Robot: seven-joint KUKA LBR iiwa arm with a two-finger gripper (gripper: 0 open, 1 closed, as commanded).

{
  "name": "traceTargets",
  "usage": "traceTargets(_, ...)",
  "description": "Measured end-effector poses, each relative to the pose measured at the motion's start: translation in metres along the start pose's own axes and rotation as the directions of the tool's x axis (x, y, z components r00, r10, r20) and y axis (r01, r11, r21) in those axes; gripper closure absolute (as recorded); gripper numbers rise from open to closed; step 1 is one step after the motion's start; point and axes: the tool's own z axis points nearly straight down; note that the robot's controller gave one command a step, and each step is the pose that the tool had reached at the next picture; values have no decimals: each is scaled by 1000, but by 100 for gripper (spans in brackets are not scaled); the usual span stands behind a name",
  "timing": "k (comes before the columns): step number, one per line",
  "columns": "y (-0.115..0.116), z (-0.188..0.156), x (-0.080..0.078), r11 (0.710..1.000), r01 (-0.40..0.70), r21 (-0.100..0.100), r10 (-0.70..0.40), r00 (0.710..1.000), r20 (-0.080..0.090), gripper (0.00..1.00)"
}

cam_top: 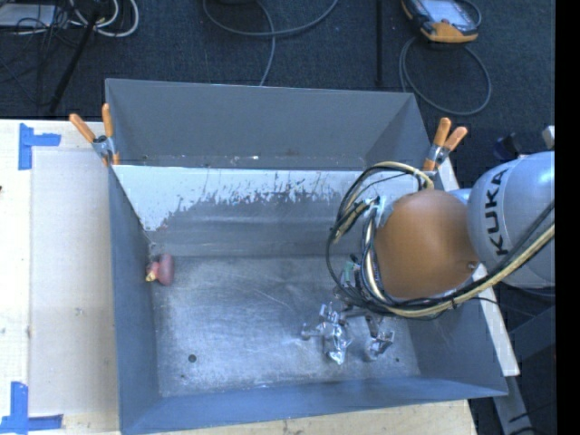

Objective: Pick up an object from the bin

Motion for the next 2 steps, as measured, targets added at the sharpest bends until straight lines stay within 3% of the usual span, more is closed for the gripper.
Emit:
traceTargets(1, 0, -1, -1, 1000, -5, -1, 5, 1000, -2, 0)
traceTargets(2, -2, -3, -2, 1000, -7, 4, 7, 1000, 2, 100)
